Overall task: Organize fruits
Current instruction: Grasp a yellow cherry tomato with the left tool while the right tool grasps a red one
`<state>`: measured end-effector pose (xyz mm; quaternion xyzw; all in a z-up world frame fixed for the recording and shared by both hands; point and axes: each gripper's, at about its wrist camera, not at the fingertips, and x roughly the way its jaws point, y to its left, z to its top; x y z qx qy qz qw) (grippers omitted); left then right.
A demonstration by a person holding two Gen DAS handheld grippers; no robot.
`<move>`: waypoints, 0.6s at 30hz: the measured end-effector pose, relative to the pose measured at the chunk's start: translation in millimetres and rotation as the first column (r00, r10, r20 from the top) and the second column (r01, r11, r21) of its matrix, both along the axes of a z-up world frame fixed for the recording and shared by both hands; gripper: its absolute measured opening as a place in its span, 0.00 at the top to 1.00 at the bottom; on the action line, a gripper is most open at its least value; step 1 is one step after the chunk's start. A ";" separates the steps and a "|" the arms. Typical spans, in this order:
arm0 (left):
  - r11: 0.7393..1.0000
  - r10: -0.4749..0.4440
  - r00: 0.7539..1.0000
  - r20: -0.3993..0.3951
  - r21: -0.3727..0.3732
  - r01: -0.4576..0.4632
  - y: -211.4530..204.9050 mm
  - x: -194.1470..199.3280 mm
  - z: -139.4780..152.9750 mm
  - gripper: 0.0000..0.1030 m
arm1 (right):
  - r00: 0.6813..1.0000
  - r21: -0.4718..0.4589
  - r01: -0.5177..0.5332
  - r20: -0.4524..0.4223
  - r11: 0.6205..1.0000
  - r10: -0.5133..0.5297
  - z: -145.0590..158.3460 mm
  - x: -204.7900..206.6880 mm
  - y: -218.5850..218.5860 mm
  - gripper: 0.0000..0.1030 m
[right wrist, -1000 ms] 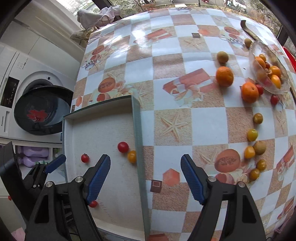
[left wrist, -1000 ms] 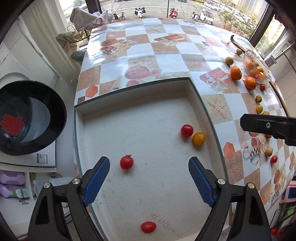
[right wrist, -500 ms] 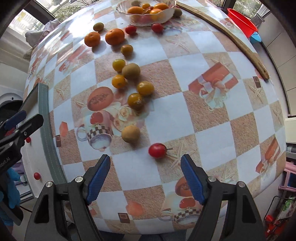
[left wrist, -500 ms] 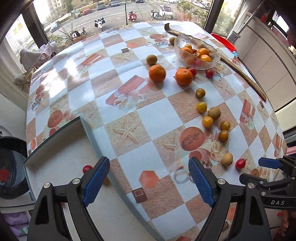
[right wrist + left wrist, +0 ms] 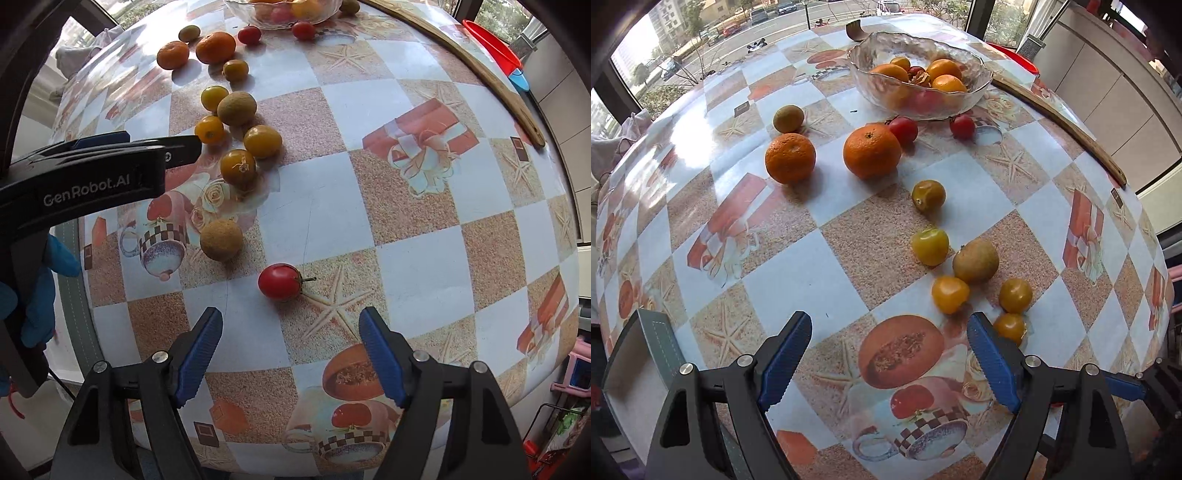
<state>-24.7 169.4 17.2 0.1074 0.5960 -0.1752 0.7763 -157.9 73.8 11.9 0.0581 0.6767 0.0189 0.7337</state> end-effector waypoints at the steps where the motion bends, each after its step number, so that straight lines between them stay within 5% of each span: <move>1: 1.000 0.001 1.000 0.001 0.000 -0.001 -2.2 1.2 -1.4 0.16 | 1.000 -0.001 -0.006 0.002 1.000 0.006 -0.7 1.1 2.0 0.32; 3: 1.000 0.000 1.000 -0.003 0.003 0.000 -6.8 3.5 -4.1 0.26 | 1.000 0.000 -0.008 0.005 1.000 0.008 -1.9 3.0 2.9 0.37; 11: 0.999 -0.012 1.000 0.010 0.035 0.012 -22.7 1.7 -7.9 0.31 | 0.999 -0.010 -0.018 0.028 1.000 0.019 -10.0 13.5 -0.5 0.47; 15: 0.999 -0.032 0.999 0.012 0.031 0.032 -29.5 1.1 -3.9 0.52 | 0.999 -0.012 -0.032 0.030 0.999 0.033 -8.2 14.4 3.7 0.68; 18: 0.999 -0.036 0.999 -0.009 -0.013 0.036 -33.6 2.4 0.1 0.75 | 0.999 0.017 -0.023 0.023 1.000 0.023 -7.9 23.9 10.6 0.69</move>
